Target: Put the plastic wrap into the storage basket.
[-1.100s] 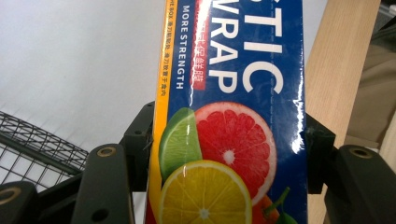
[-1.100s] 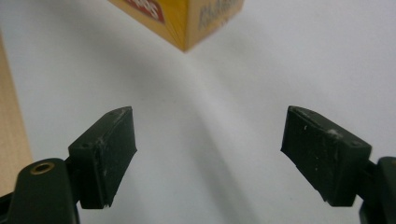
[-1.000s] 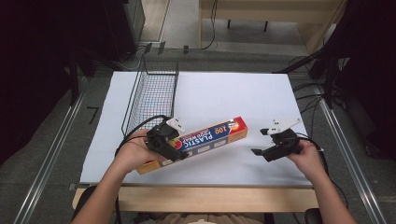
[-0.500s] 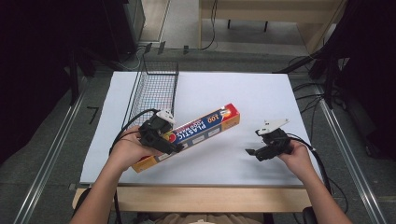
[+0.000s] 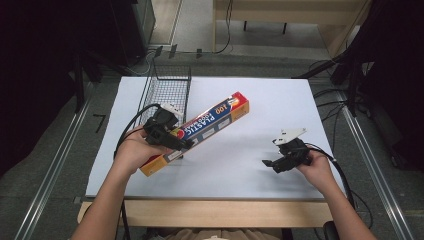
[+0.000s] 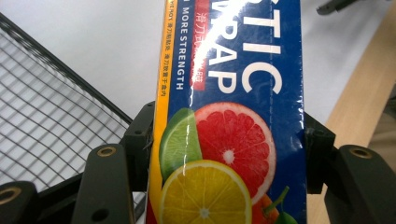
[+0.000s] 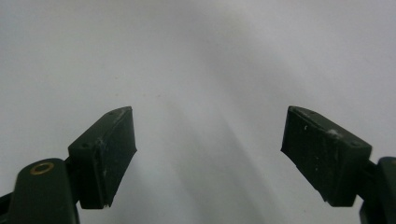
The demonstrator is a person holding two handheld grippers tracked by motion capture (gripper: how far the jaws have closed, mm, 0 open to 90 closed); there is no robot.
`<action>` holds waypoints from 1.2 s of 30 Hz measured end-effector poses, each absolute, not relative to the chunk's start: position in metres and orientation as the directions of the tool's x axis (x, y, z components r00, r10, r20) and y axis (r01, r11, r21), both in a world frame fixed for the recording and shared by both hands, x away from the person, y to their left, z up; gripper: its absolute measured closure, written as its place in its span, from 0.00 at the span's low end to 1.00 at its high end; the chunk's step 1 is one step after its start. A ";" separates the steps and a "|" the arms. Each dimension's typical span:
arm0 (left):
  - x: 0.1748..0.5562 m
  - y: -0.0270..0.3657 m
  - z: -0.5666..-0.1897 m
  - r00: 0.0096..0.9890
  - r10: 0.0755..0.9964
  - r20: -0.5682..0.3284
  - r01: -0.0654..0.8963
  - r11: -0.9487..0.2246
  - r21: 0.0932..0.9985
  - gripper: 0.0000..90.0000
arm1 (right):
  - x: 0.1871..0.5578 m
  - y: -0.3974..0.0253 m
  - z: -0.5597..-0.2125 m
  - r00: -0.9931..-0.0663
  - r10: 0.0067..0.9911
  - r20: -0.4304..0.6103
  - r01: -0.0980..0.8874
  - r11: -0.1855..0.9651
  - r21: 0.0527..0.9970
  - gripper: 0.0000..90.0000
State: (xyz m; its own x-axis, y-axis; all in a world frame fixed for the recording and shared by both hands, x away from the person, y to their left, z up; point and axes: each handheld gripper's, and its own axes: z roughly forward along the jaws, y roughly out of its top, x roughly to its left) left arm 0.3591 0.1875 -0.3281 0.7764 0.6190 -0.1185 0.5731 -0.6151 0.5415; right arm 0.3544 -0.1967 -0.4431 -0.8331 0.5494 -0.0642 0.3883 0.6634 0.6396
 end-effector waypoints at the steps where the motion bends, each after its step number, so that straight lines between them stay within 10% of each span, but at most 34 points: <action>1: 0.362 0.187 -0.327 0.777 0.618 -0.119 0.573 -0.618 0.539 0.44 | 0.355 -0.197 -0.444 -0.834 0.548 -0.071 0.383 0.666 0.640 0.20; 36: 0.431 0.216 -0.314 0.551 0.833 -0.045 0.707 -0.438 0.556 0.44 | 0.355 -0.196 -0.445 -0.840 0.541 -0.040 0.394 0.659 0.641 0.20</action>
State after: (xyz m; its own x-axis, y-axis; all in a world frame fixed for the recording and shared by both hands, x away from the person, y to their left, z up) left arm 0.4310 0.2158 -0.3140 0.5511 0.8332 -0.0446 0.7068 -0.4377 0.5558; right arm 0.3551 -0.1961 -0.4447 -0.8401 0.5411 -0.0396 0.3940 0.6587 0.6410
